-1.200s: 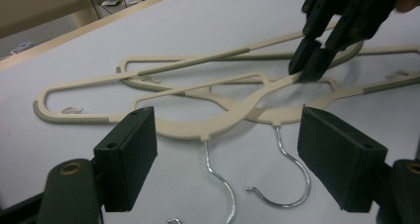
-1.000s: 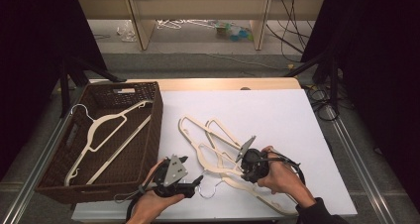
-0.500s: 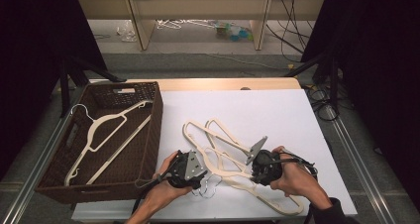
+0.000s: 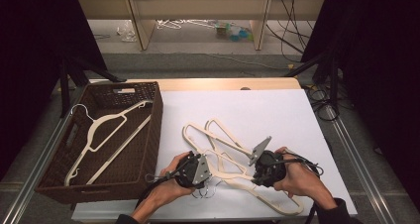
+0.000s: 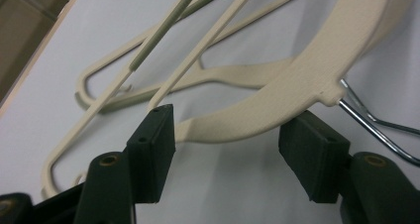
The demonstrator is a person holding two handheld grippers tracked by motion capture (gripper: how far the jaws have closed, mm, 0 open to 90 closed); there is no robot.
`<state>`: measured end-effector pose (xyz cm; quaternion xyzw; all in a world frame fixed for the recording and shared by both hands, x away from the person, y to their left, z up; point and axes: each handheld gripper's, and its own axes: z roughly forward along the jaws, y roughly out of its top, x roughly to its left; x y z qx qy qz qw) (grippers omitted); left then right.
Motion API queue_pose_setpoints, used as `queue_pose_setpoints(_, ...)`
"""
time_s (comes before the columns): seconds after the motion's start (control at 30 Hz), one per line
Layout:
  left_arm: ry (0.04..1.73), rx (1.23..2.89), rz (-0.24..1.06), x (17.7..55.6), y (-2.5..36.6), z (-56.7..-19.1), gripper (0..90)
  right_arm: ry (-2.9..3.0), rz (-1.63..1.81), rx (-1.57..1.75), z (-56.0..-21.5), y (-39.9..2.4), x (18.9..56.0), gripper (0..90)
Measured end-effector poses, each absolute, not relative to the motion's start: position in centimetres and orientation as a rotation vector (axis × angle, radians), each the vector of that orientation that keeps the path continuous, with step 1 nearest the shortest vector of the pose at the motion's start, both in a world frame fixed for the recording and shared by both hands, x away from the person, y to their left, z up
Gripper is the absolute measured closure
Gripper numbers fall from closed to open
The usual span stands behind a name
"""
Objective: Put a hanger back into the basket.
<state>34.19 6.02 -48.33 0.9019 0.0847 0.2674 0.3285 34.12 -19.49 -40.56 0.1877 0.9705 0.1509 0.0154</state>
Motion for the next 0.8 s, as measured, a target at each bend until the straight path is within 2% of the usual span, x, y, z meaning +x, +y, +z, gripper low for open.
queue_pose_setpoints(0.3, -0.004, 2.335, 0.658, 34.4, 5.9, -47.7, 55.9, 3.047, 0.508, 0.566, -41.2, -20.4, 34.6, 79.2)
queue_pose_setpoints(0.47, -0.212, 2.368, 0.678, 34.5, 5.2, -46.5, 64.8, 3.072, 0.531, 0.555, -41.6, -21.3, 35.0, 79.2)
queue_pose_setpoints(0.8, -0.336, 2.386, 0.679, 34.4, 3.6, -44.8, 74.3, 3.086, 0.6, 0.605, -42.5, -23.1, 35.9, 77.4)
